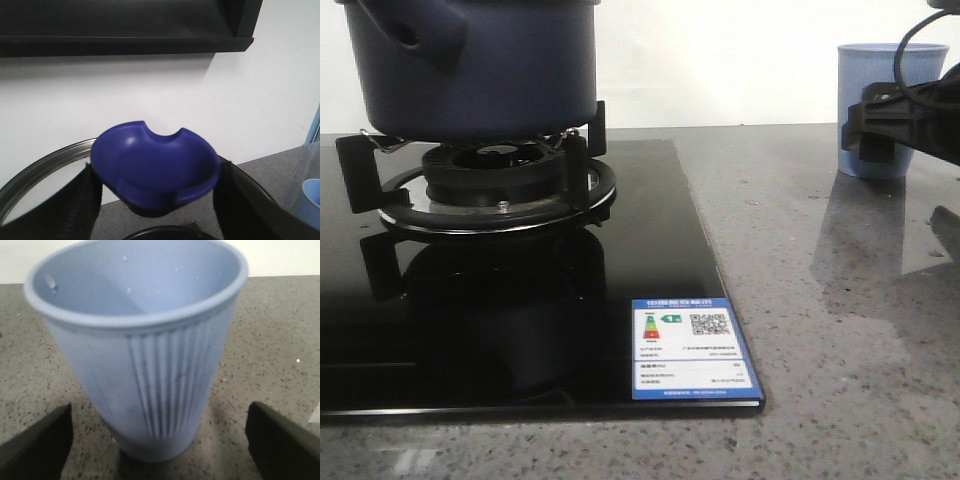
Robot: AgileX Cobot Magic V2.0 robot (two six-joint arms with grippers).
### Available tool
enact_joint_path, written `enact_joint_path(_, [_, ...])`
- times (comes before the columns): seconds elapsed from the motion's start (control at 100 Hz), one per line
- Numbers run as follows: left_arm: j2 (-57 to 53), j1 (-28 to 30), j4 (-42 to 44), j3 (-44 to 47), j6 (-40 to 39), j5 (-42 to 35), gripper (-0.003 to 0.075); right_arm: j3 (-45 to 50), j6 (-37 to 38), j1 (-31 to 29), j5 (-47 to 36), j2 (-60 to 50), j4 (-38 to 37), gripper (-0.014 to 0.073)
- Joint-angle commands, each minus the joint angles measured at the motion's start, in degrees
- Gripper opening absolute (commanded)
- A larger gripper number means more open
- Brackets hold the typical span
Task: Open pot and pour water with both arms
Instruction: 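Grasp the light blue paper cup with the right gripper and lift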
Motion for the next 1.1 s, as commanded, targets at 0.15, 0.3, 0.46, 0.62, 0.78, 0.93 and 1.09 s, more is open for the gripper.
enact_joint_path(0.15, [-2.0,-0.1,-1.5,-2.6,0.1,-4.5,0.04,-5.9,0.7,-0.1,-5.7,1.8,-2.7,0.0611])
enact_joint_path(0.3, [-2.0,-0.1,-1.5,-2.6,0.1,-4.5,0.04,-7.0,0.7,-0.1,-5.7,4.0,-2.7,0.0611])
enact_joint_path(0.46, [-2.0,-0.1,-1.5,-2.6,0.1,-4.5,0.04,-7.0,0.7,-0.1,-6.2,4.3,-2.7,0.0563])
enact_joint_path(0.62, [-2.0,-0.1,-1.5,-2.6,0.1,-4.5,0.04,-7.0,0.7,-0.1,-8.0,4.3,-2.7,0.0386])
enact_joint_path(0.78, [-2.0,-0.1,-1.5,-2.6,0.1,-4.6,0.04,-7.0,0.7,-0.1,-8.4,4.3,-2.7,0.0331])
enact_joint_path(0.93, [-2.0,0.1,-1.4,-2.6,0.1,-5.6,0.04,-7.0,0.7,-0.1,-6.9,2.4,-3.8,0.033])
enact_joint_path(1.09, [-2.0,1.7,-1.6,-2.6,0.1,-6.2,0.04,-7.2,0.7,-0.1,-4.0,-2.6,-7.9,0.0331])
